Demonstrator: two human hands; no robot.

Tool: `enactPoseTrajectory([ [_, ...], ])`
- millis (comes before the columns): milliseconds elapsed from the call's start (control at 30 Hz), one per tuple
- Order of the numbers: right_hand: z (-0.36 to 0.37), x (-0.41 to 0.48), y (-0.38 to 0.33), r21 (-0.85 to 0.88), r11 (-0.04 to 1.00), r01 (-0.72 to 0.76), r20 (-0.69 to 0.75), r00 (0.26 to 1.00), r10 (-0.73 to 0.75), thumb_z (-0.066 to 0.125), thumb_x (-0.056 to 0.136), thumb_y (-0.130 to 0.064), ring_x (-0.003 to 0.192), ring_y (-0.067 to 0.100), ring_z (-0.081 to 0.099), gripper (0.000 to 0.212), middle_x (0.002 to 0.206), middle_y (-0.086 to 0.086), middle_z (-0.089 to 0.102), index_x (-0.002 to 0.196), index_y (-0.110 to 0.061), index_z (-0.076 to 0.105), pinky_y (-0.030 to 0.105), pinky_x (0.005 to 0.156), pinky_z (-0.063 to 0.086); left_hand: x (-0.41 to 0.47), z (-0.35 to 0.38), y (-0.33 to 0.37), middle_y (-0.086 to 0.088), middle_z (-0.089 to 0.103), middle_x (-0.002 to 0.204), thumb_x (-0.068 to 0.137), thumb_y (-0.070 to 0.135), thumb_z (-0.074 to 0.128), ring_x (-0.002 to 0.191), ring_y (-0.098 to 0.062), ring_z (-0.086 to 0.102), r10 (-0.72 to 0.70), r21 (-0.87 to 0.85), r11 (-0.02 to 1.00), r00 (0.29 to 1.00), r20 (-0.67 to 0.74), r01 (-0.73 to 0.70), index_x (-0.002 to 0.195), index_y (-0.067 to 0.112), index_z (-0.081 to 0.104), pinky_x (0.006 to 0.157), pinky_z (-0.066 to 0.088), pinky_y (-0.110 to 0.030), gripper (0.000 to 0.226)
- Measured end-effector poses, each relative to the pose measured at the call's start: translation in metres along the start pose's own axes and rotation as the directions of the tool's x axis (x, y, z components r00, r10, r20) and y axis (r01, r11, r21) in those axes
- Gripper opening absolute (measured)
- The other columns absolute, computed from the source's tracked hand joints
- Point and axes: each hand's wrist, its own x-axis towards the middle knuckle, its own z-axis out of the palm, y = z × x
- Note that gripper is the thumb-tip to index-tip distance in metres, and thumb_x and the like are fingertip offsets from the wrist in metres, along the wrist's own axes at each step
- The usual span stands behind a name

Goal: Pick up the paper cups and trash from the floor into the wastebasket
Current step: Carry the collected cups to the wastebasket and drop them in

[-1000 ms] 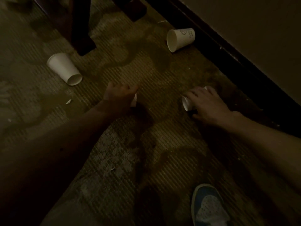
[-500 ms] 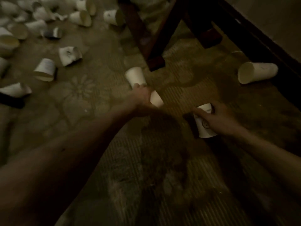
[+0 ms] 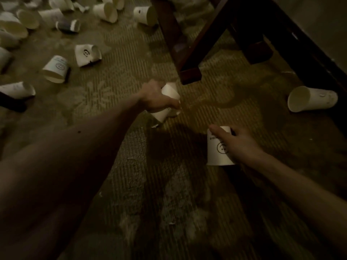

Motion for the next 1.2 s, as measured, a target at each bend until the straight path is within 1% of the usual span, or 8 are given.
enactPoseTrajectory([
  [200, 0.002, 0.0, 0.011, 0.135, 0.987, -0.083, 0.01, 0.997, 0.082, 0.066, 0.086, -0.051, 0.067, 0.014, 0.073, 0.037, 0.079, 0.003, 0.076, 0.097, -0.015, 0.07, 0.024, 0.052, 0.052, -0.007, 0.02, -0.001, 0.002, 0.062, 0.106, 0.071, 0.04, 0.083, 0.091, -0.015, 0.063, 0.027, -0.05, 0.998, 0.998, 0.064, -0.024, 0.115, 0.024, 0.055, 0.059, 0.051, -0.026, 0.056],
  [400, 0.011, -0.007, 0.017, 0.304, 0.93, -0.207, 0.04, 0.978, 0.205, 0.064, 0.088, -0.051, 0.083, 0.02, 0.073, 0.047, 0.095, 0.007, 0.076, 0.112, -0.011, 0.067, 0.03, 0.063, 0.054, -0.036, 0.023, 0.004, 0.005, 0.067, 0.102, 0.073, 0.045, 0.08, 0.09, -0.014, 0.066, 0.058, -0.085, 0.996, 0.971, 0.23, -0.039, 0.101, 0.032, 0.061, 0.061, 0.054, -0.027, 0.036],
  [533, 0.015, -0.021, 0.015, 0.399, 0.884, -0.243, 0.05, 0.969, 0.244, 0.06, 0.089, -0.054, 0.087, 0.023, 0.072, 0.051, 0.098, 0.009, 0.075, 0.117, -0.012, 0.065, 0.035, 0.069, 0.056, -0.065, 0.024, 0.016, 0.003, 0.074, 0.1, 0.077, 0.038, 0.075, 0.083, -0.012, 0.073, 0.077, -0.175, 0.985, 0.873, 0.481, 0.009, 0.109, 0.028, 0.063, 0.059, 0.057, -0.024, 0.035],
  [733, -0.001, -0.058, 0.022, 0.503, 0.804, -0.317, 0.183, 0.948, 0.259, 0.056, 0.089, -0.057, 0.081, 0.023, 0.073, 0.053, 0.099, 0.012, 0.076, 0.11, -0.009, 0.069, 0.037, 0.071, 0.061, -0.095, 0.019, 0.037, -0.003, 0.072, 0.11, 0.058, 0.047, 0.071, 0.095, -0.02, 0.072, 0.108, -0.209, 0.978, 0.832, 0.544, 0.01, 0.122, 0.023, 0.059, 0.067, 0.058, -0.028, 0.07],
  [867, -0.038, -0.085, 0.024, 0.684, 0.653, -0.325, 0.235, 0.946, 0.224, 0.064, 0.076, -0.054, 0.075, 0.026, 0.072, 0.053, 0.089, 0.015, 0.074, 0.092, -0.005, 0.078, 0.045, 0.076, 0.06, -0.112, 0.024, 0.067, 0.005, 0.077, 0.084, 0.061, 0.044, 0.077, 0.076, -0.013, 0.074, 0.23, -0.379, 0.925, 0.794, 0.563, 0.0, 0.109, 0.025, 0.058, 0.055, 0.056, -0.024, 0.055],
  [967, -0.066, -0.107, 0.03, 0.768, 0.59, -0.248, 0.186, 0.969, 0.166, 0.064, 0.076, -0.056, 0.082, 0.028, 0.071, 0.06, 0.094, 0.015, 0.072, 0.103, -0.004, 0.074, 0.05, 0.084, 0.058, -0.119, 0.042, 0.096, 0.003, 0.077, 0.086, 0.065, 0.038, 0.074, 0.079, -0.016, 0.075, 0.322, -0.502, 0.865, 0.755, 0.571, 0.011, 0.11, 0.024, 0.056, 0.058, 0.058, -0.027, 0.05],
  [1100, -0.1, -0.146, 0.042, 0.69, 0.707, -0.152, 0.034, 0.983, 0.179, 0.063, 0.076, -0.06, 0.079, 0.021, 0.072, 0.051, 0.094, 0.01, 0.074, 0.09, -0.014, 0.08, 0.036, 0.07, 0.061, -0.135, 0.091, 0.136, 0.004, 0.075, 0.096, 0.059, 0.041, 0.077, 0.081, -0.012, 0.074, 0.414, -0.536, 0.839, 0.747, 0.52, -0.092, 0.116, 0.029, 0.056, 0.056, 0.057, -0.027, 0.062],
  [1200, -0.125, -0.192, 0.05, 0.638, 0.767, -0.074, -0.155, 0.963, 0.221, 0.065, 0.07, -0.062, 0.079, 0.021, 0.073, 0.046, 0.093, 0.008, 0.075, 0.085, -0.022, 0.08, 0.039, 0.074, 0.06, -0.16, 0.133, 0.162, 0.0, 0.071, 0.101, 0.055, 0.041, 0.075, 0.082, -0.014, 0.074, 0.457, -0.594, 0.803, 0.699, 0.55, -0.058, 0.113, 0.031, 0.055, 0.057, 0.058, -0.03, 0.062],
])
